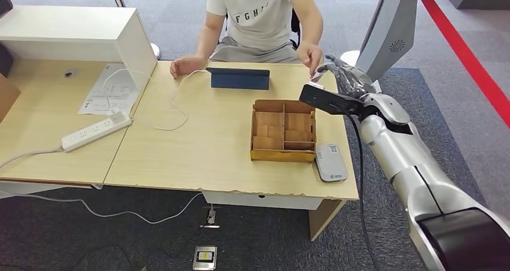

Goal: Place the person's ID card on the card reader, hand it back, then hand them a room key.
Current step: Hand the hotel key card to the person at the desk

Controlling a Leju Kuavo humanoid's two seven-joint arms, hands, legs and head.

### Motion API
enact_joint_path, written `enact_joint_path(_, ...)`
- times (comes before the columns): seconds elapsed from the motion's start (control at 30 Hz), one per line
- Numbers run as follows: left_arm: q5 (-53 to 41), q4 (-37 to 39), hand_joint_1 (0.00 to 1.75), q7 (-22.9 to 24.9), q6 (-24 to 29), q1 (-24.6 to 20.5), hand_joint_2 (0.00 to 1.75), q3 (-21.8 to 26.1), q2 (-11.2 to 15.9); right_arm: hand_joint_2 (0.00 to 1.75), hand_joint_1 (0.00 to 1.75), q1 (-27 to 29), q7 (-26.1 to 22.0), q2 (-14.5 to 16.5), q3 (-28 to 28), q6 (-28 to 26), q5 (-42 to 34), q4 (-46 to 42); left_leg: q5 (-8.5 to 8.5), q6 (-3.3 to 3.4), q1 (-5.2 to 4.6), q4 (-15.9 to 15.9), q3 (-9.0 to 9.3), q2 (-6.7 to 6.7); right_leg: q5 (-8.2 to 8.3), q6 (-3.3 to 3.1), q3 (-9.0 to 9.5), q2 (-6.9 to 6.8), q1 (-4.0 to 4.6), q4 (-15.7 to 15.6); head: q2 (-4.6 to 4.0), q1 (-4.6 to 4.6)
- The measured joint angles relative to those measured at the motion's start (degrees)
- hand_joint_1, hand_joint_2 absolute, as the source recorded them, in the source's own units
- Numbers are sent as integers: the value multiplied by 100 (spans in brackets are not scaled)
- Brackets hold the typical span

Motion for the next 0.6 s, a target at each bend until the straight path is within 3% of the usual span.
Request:
enact_joint_path(0.2, 60, 0, 0, -23, -4, 58, 0, 0, -2, 0, 0, 6, -202, -26, -11, 106, -270, 82, 0, 0, 0, 1, 1, 1, 0, 0, 0, 1, 0, 0, 0, 0)
enact_joint_path(0.33, 109, 0, 0, -71, 7, 126, 0, 0, 0, 175, 0, 6, -366, -95, -82, 230, -576, 88, 0, 0, 0, 1, 1, 1, 0, 0, 0, 1, 0, -1, 0, 1)
enact_joint_path(0.6, 295, 0, 0, -103, 27, 216, 0, 3, 29, 175, 0, 232, -446, -369, -252, 829, -1232, -394, 0, 0, 0, 2, 5, 1, 0, 0, 3, 1, 0, -3, 0, 1)
